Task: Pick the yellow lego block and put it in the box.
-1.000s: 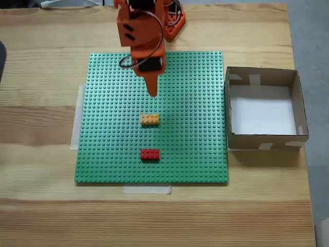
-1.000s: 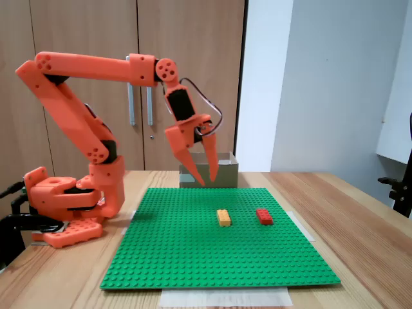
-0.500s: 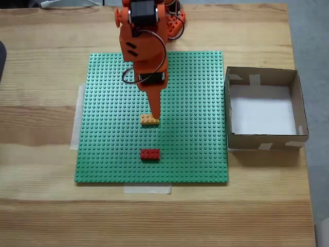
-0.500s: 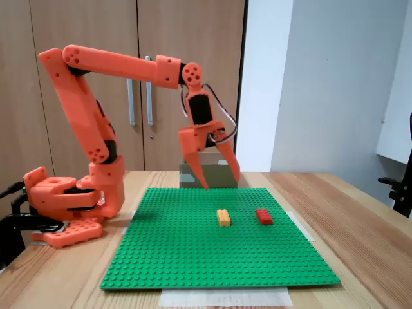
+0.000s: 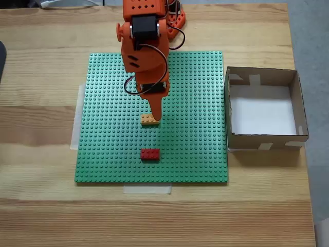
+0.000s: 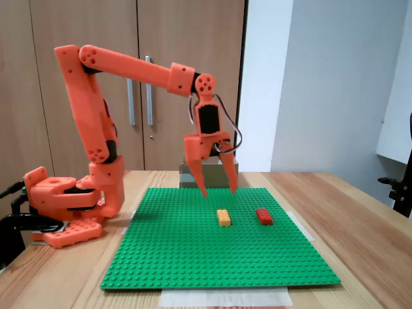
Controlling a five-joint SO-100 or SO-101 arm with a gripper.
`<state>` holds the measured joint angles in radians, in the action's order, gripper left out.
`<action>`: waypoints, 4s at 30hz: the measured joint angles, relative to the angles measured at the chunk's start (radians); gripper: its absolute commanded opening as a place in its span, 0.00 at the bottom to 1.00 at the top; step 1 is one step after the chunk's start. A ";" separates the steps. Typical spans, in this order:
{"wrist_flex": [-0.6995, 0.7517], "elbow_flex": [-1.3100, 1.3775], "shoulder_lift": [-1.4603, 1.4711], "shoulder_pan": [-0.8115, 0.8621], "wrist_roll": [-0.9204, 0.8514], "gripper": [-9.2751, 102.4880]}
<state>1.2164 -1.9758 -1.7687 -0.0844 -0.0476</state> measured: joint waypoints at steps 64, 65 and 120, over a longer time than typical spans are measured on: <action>-0.173 0.046 0.229 0.084 -0.091 0.23; -0.173 0.046 0.229 0.084 -0.091 0.23; -0.210 0.017 0.227 0.087 -0.156 0.08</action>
<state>1.0063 -1.9589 -1.5417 0.0031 -0.2040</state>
